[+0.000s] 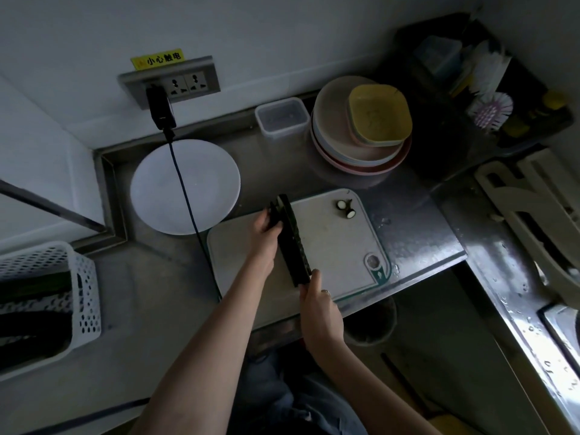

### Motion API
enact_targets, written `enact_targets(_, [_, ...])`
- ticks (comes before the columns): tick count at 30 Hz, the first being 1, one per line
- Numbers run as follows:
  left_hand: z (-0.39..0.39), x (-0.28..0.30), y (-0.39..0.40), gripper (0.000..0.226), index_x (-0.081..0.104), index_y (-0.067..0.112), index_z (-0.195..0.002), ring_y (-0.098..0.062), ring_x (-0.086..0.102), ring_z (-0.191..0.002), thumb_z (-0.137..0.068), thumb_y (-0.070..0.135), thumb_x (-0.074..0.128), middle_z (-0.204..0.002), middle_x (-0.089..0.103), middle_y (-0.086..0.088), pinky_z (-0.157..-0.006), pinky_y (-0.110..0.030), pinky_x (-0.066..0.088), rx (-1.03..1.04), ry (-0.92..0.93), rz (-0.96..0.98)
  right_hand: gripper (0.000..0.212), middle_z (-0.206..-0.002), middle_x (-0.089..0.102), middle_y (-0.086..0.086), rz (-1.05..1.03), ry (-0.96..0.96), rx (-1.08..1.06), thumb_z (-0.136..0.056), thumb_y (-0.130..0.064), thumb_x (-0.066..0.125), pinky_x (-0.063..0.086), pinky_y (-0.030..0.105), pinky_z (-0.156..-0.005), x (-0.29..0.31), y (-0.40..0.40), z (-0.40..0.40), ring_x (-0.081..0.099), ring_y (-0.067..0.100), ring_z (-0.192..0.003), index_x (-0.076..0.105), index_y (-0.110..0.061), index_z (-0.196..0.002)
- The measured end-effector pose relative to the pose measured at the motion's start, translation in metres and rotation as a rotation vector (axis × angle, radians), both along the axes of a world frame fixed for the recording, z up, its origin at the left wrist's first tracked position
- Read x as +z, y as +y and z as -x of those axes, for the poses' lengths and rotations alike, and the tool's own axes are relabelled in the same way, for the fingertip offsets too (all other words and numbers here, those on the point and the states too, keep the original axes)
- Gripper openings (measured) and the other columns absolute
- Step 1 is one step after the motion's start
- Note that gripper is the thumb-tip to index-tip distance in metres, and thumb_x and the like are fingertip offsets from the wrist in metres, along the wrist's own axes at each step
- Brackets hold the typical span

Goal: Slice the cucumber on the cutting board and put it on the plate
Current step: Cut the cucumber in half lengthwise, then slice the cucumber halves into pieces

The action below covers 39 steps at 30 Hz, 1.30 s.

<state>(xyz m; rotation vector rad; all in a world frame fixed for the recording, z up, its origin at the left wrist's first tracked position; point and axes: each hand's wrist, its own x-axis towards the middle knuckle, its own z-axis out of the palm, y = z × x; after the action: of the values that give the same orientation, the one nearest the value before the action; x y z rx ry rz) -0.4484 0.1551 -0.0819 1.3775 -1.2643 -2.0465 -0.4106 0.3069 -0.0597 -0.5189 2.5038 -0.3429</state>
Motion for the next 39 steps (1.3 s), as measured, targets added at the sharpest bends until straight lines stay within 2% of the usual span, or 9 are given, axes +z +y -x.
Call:
enact_targets(6, [-0.007, 0.001, 0.001, 0.050, 0.038, -0.001, -0.138, -0.015, 0.045, -0.121, -0.090, -0.012, 0.048, -0.133, 0.048, -0.009, -0.085, -0.014, 0.041, 0.051, -0.017, -0.034, 0.050, -0.104, 0.064, 0.014, 0.064, -0.031, -0.026, -0.101, -0.041, 0.028, 0.050, 0.042, -0.069, 0.006, 0.010, 0.007, 0.065, 0.034, -0.092, 0.013, -0.022, -0.145])
enact_targets(14, [-0.017, -0.005, -0.011, 0.049, 0.049, -0.003, -0.128, -0.019, 0.057, -0.100, -0.082, -0.009, 0.063, -0.118, 0.059, -0.013, -0.073, -0.014, 0.048, 0.006, -0.132, 0.032, 0.043, -0.069, 0.061, 0.000, 0.315, -0.001, -0.167, -0.098, -0.038, 0.038, 0.053, 0.043, -0.048, 0.024, 0.041, 0.016, 0.061, 0.018, -0.053, 0.018, -0.032, -0.135])
enact_targets(18, [-0.020, -0.005, -0.015, 0.059, 0.043, 0.001, -0.129, -0.028, 0.052, -0.116, -0.078, 0.002, 0.072, -0.128, 0.051, -0.015, -0.091, -0.031, 0.044, -0.071, -0.424, 0.214, 0.042, -0.065, 0.060, 0.001, 0.348, -0.004, -0.281, -0.099, -0.032, 0.040, 0.052, 0.042, -0.045, 0.026, 0.058, 0.025, 0.058, 0.017, -0.048, 0.021, -0.031, -0.136])
enact_targets(24, [-0.039, -0.001, -0.023, 0.084, 0.036, -0.003, -0.139, -0.032, 0.044, -0.126, -0.075, 0.034, 0.076, -0.139, 0.044, -0.019, -0.103, -0.038, 0.037, -0.306, -0.738, 0.413, 0.039, -0.066, 0.062, 0.006, 0.344, -0.058, -0.438, -0.098, -0.027, 0.042, 0.052, 0.041, -0.044, 0.020, 0.089, 0.031, 0.059, 0.020, -0.047, 0.027, -0.021, -0.134])
enact_targets(27, [-0.046, 0.008, -0.017, 0.077, 0.031, 0.001, -0.142, -0.034, 0.033, -0.133, -0.083, 0.031, 0.069, -0.144, 0.035, -0.020, -0.107, -0.040, 0.029, -0.459, -0.928, 0.806, 0.040, -0.072, 0.063, 0.002, 0.348, -0.077, -0.479, -0.098, -0.026, 0.043, 0.055, 0.042, -0.048, 0.018, 0.096, 0.030, 0.063, 0.019, -0.053, 0.030, -0.018, -0.135])
enact_targets(29, [-0.040, 0.013, -0.015, 0.068, 0.033, 0.007, -0.143, -0.033, 0.033, -0.134, -0.086, 0.019, 0.066, -0.145, 0.036, -0.016, -0.108, -0.041, 0.031, -0.610, -0.644, 1.209, 0.039, -0.075, 0.062, 0.000, 0.355, -0.088, -0.496, -0.098, -0.026, 0.043, 0.057, 0.045, -0.052, 0.018, 0.098, 0.029, 0.065, 0.020, -0.056, 0.031, -0.018, -0.135])
enact_targets(31, [-0.023, 0.016, -0.014, 0.068, 0.029, 0.016, -0.147, -0.030, 0.023, -0.140, -0.087, 0.018, 0.063, -0.150, 0.030, -0.009, -0.113, -0.043, 0.021, -1.038, -0.393, 1.450, 0.039, -0.076, 0.061, -0.004, 0.364, -0.090, -0.495, -0.098, -0.027, 0.044, 0.057, 0.044, -0.055, 0.019, 0.098, 0.027, 0.065, 0.018, -0.058, 0.032, -0.018, -0.134])
enact_targets(34, [0.010, 0.022, -0.016, 0.075, 0.021, 0.027, -0.149, -0.019, 0.000, -0.145, -0.087, 0.027, 0.064, -0.157, 0.012, 0.001, -0.114, -0.051, -0.003, -1.596, -0.517, 1.530, 0.036, -0.074, 0.059, -0.007, 0.394, -0.053, -0.496, -0.097, -0.029, 0.045, 0.054, 0.046, -0.055, 0.021, 0.100, 0.025, 0.063, 0.018, -0.058, 0.035, -0.019, -0.131])
enact_targets(39, [0.040, 0.035, -0.020, 0.052, 0.041, 0.019, -0.135, -0.019, 0.033, -0.133, -0.087, 0.004, 0.053, -0.135, 0.044, -0.004, -0.112, -0.050, -0.008, -1.702, -0.542, 1.766, 0.032, -0.069, 0.063, 0.000, 0.418, -0.031, -0.552, -0.098, -0.029, 0.044, 0.048, 0.041, -0.047, 0.021, 0.105, 0.026, 0.058, 0.016, -0.048, 0.037, -0.022, -0.128])
